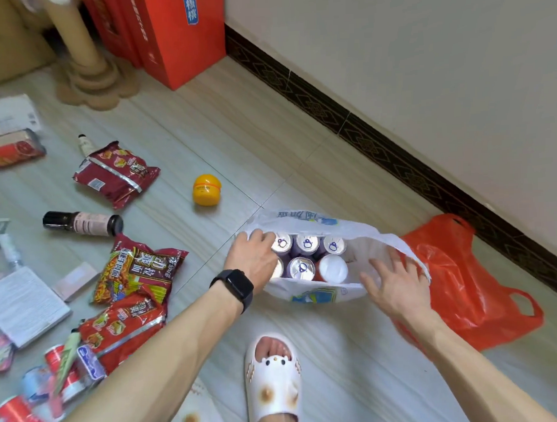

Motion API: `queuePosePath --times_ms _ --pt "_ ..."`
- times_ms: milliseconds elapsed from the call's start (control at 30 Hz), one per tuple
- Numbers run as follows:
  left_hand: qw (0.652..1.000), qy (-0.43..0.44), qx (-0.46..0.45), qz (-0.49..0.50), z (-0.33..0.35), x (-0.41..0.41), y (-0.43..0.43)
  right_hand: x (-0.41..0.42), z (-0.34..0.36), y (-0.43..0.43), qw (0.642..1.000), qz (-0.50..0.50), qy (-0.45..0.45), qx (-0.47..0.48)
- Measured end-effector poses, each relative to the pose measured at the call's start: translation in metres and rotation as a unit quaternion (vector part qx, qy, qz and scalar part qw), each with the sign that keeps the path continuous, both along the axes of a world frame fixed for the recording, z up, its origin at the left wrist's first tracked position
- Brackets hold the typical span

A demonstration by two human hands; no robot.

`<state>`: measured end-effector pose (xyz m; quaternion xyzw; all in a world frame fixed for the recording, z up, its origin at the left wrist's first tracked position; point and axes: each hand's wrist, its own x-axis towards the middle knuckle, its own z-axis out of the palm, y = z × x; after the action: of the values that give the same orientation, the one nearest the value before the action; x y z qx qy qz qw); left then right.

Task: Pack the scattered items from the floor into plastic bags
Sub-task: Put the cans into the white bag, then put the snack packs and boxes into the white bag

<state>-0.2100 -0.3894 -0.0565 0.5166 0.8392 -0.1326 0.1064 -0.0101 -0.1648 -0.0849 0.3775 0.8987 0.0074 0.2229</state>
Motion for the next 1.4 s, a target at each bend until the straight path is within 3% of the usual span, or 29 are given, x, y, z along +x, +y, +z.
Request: queuePosePath --times_ms 133,200,300,367,433,533,700,933,1067,1167,1267,1400 --pt "0.995 -0.015 -0.031 0.089 0.019 -0.008 -0.007 -0.018 0.032 0.013 0.999 0.013 -0.019 0.026" --pt "0.997 0.023 -0.022 0.063 0.024 -0.007 -0.001 -0.032 0.042 0.010 0.998 0.038 -0.024 0.047" --pt "0.999 0.052 0.013 0.010 0.025 0.000 0.014 -0.047 0.044 -0.002 0.980 0.174 0.022 0.091" --pt "0.998 0.052 0.006 -0.036 0.020 0.004 0.025 -0.052 0.037 -0.004 0.956 0.268 0.087 0.079" --pt "0.996 0.054 -0.006 -0.069 0.009 0.005 0.035 -0.058 0.021 0.003 0.951 0.290 0.103 0.002" --pt "0.997 0.050 -0.024 -0.051 -0.012 -0.004 0.040 -0.061 0.010 0.028 0.974 0.213 0.048 -0.056" --pt "0.990 0.109 -0.081 -0.033 -0.034 -0.026 0.037 -0.053 0.008 0.073 0.988 0.103 -0.119 -0.004" --pt "0.995 -0.013 -0.097 0.016 -0.045 -0.028 0.055 -0.053 -0.005 0.068 0.960 0.154 -0.232 0.024" --pt "0.994 -0.045 -0.102 -0.012 -0.035 -0.020 0.038 -0.050 0.010 0.048 0.928 0.157 -0.338 0.015" --pt "0.997 -0.056 -0.045 -0.020 -0.015 -0.016 0.021 -0.046 0.027 0.037 0.938 0.169 -0.300 0.029" --pt "0.998 -0.065 -0.012 -0.009 0.011 -0.016 0.005 -0.046 0.052 0.026 0.963 0.182 -0.196 -0.005" --pt "0.999 -0.033 0.001 0.016 0.050 -0.016 -0.029 -0.049 0.089 -0.010 0.966 0.242 -0.063 -0.066"
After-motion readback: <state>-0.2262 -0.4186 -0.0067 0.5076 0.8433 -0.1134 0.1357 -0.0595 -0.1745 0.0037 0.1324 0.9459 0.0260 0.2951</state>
